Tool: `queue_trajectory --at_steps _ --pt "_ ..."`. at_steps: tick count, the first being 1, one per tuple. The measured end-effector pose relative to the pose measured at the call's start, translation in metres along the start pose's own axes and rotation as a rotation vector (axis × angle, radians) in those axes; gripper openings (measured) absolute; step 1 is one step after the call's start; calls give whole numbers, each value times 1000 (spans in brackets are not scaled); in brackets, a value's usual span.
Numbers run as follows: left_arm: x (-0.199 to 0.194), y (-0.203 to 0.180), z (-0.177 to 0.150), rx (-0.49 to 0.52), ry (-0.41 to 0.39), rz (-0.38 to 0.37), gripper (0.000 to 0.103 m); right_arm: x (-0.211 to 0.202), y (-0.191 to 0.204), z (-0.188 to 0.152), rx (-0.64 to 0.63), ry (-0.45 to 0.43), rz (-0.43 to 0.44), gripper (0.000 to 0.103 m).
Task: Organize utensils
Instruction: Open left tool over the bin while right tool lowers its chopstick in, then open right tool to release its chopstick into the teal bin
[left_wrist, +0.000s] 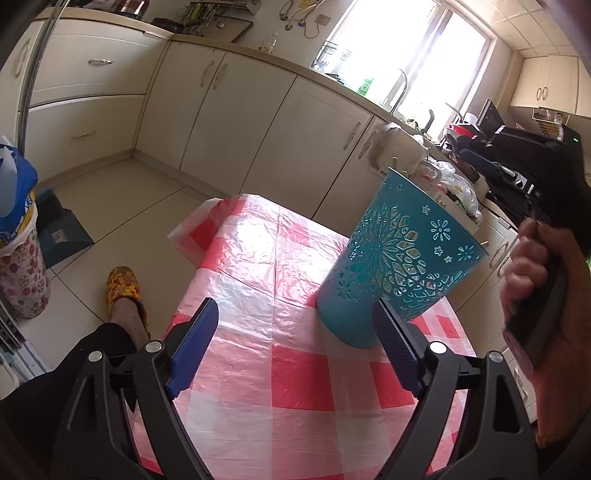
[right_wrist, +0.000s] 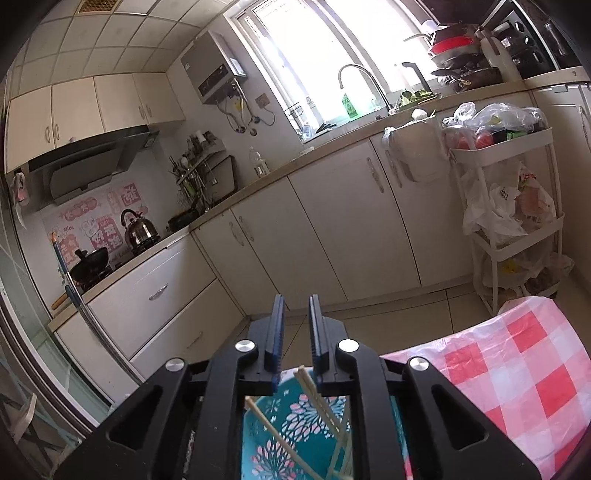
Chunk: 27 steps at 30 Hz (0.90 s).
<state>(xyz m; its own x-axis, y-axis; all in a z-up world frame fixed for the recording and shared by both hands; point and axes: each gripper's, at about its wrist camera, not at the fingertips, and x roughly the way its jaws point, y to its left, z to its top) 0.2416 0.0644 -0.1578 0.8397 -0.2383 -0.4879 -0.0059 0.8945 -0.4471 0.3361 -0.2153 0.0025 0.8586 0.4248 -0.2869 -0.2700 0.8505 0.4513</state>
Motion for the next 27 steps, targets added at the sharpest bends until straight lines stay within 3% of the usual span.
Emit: queue_trajectory --at_steps 4,9,16,27 --pt "0 0 0 -2 2 26 85 -37 2 -26 -47 42 -1 29" --pt "-1 -3 0 9 -9 75 89 -91 -9 -74 -78 100 -65 47" --pt "-1 -10 0 41 -17 129 95 -127 -63 -142 12 250 -233 48" --pt "-7 -19 -3 80 -17 177 95 -138 -84 -162 3 279 -312 54"
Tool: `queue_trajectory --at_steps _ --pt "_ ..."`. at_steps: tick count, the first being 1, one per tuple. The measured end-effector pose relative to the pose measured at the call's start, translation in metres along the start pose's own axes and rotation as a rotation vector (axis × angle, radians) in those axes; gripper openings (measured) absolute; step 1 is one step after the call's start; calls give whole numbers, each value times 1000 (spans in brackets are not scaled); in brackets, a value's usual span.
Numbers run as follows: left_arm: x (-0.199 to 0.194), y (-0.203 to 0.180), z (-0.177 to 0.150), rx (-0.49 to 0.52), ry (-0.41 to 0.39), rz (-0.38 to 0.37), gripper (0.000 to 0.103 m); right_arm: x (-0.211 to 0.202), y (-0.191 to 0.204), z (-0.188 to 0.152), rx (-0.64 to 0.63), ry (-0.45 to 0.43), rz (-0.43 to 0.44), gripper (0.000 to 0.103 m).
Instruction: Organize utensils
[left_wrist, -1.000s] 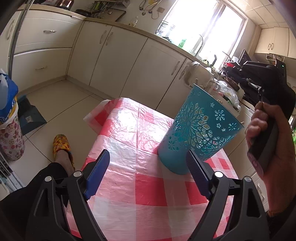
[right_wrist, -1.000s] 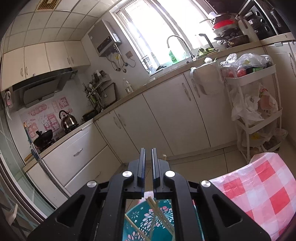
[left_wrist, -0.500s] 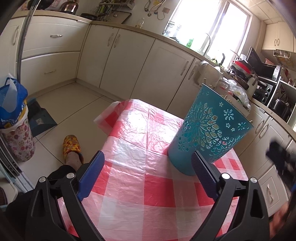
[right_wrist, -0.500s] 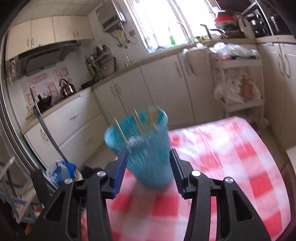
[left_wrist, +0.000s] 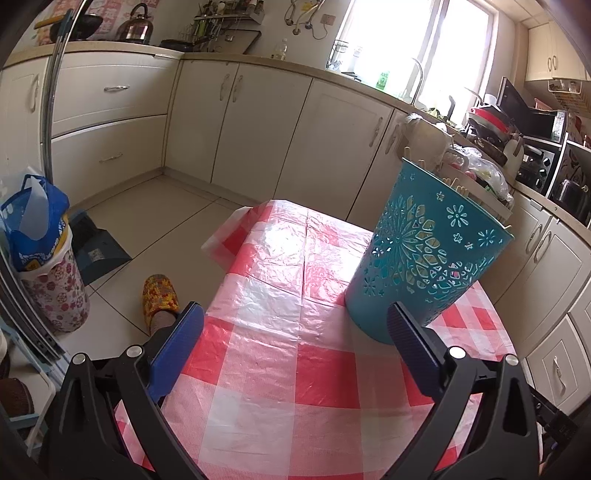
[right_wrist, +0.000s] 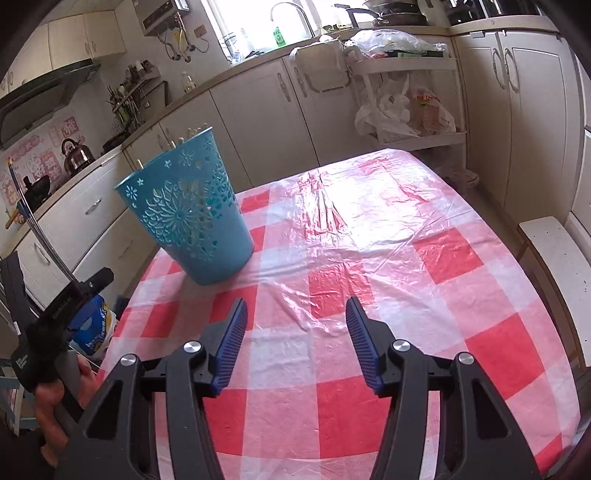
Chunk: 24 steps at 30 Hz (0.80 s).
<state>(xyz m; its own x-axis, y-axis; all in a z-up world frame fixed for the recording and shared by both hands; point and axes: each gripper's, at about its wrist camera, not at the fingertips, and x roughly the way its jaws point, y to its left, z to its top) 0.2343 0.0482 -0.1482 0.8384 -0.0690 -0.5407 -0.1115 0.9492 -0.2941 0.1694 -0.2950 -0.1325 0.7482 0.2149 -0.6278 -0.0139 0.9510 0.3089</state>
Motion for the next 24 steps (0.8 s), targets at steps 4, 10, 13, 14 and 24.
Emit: queue_trajectory --at_steps 4,10,13,14,24 --pt "-5 -7 -4 35 16 33 95 -3 9 1 -40 -2 2 54" --pt "-41 -25 -15 142 59 78 95 -29 27 -9 -64 -12 37 60" --pt "-75 -32 -12 172 62 84 95 -60 38 -14 -58 -32 64 68" --pt "-85 -34 -11 181 62 90 95 -70 40 -16 -52 -34 71 71" --pt "-230 -47 -11 237 61 148 95 -188 80 -36 -13 11 87 96"
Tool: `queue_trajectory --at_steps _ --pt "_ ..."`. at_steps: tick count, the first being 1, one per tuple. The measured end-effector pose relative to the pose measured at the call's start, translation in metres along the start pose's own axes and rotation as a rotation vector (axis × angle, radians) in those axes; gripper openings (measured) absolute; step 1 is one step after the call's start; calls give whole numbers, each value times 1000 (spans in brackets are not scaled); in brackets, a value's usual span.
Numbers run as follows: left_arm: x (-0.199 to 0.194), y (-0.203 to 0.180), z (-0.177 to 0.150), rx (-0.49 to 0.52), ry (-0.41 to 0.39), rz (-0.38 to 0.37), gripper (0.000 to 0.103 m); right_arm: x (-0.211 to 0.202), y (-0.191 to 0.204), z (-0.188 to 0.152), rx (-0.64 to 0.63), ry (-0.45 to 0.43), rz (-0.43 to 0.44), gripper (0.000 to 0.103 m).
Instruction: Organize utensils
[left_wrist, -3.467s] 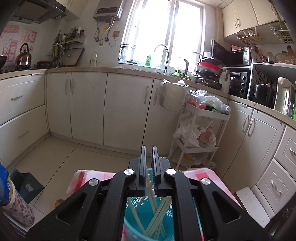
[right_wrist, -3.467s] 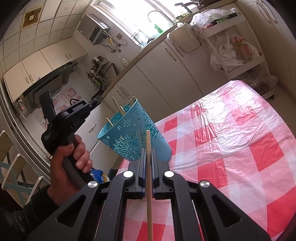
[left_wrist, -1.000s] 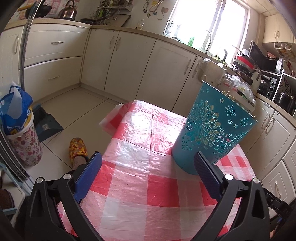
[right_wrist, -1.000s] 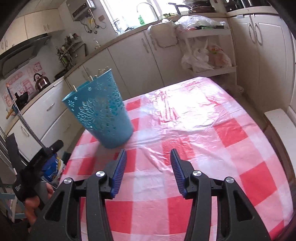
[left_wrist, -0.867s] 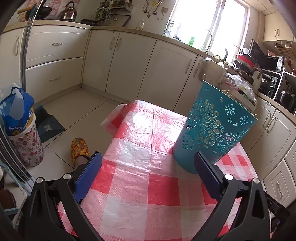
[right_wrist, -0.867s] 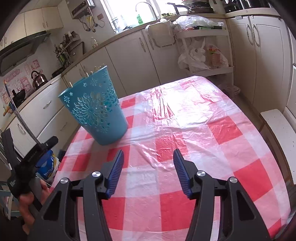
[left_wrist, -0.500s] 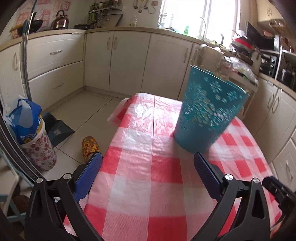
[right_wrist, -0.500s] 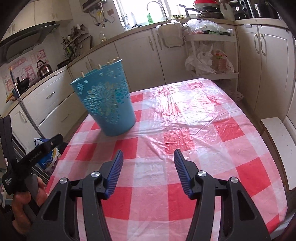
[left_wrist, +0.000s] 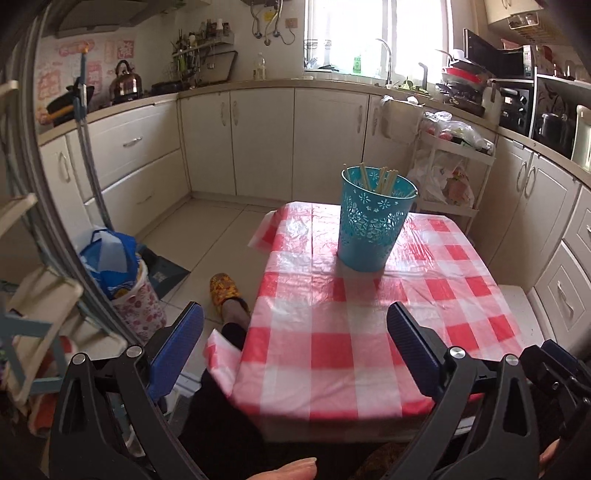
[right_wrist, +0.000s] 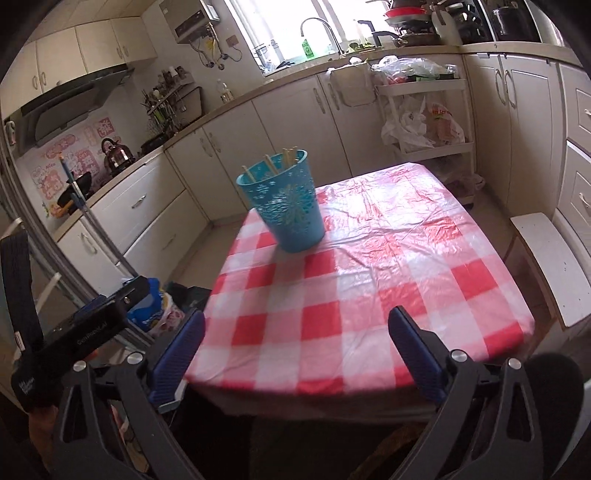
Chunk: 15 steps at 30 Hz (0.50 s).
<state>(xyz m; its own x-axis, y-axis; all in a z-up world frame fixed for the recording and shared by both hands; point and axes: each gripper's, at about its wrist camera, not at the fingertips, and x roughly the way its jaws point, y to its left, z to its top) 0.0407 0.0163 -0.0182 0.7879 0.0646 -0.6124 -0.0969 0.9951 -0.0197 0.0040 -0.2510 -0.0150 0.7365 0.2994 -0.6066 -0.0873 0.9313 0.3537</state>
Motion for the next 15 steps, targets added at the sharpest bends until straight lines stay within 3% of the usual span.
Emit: queue_trajectory --at_steps 3,5,10,15 --pt "-28 1 -15 42 75 -33 95 -24 16 -18 -34 24 10 96" --pt "-43 0 -26 89 93 -17 95 -41 27 -36 -52 24 -2 96" --pt "-88 6 -51 88 11 18 95 -75 43 -78 -107 -30 -58 96" --pt "-115 11 -53 66 -71 15 95 -92 39 -88 -78 -54 -75 96"
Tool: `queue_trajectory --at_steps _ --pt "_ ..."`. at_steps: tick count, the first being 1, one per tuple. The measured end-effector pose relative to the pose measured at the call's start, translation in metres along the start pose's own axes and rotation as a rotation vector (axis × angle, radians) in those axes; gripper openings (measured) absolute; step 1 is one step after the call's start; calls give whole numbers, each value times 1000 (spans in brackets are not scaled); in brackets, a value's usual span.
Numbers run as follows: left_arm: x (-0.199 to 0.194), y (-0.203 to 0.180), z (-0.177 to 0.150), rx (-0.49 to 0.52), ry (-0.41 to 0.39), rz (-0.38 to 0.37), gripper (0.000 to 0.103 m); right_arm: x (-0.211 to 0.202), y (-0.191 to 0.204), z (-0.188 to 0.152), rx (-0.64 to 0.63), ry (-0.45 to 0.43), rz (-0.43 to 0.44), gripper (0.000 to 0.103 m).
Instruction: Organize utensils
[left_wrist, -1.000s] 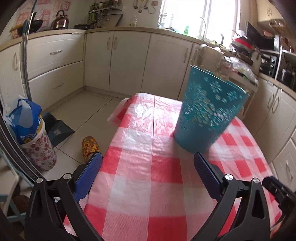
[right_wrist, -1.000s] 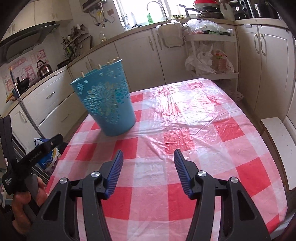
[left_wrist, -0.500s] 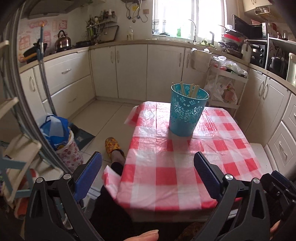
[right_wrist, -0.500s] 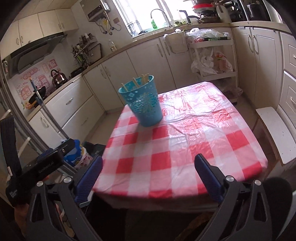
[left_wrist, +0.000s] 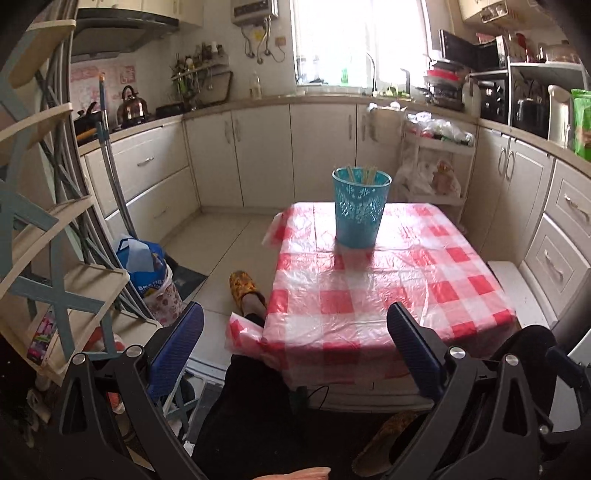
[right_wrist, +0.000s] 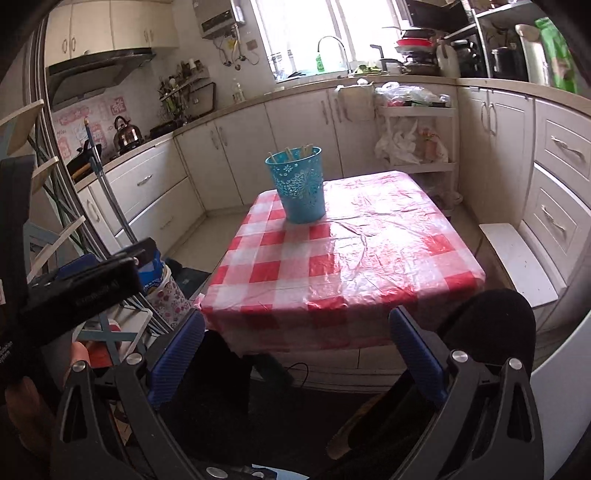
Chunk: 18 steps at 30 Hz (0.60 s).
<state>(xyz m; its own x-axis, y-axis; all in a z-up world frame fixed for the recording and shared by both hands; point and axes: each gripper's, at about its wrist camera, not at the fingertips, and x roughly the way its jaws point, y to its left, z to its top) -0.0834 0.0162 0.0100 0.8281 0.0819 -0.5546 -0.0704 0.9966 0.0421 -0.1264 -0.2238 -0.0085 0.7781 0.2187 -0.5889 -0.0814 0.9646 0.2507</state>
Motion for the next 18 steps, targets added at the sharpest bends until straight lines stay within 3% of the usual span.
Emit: queue_trajectory --at_steps 18 --pt "-16 -4 4 -8 -27 -40 95 -9 3 0 -6 -9 -11 96"
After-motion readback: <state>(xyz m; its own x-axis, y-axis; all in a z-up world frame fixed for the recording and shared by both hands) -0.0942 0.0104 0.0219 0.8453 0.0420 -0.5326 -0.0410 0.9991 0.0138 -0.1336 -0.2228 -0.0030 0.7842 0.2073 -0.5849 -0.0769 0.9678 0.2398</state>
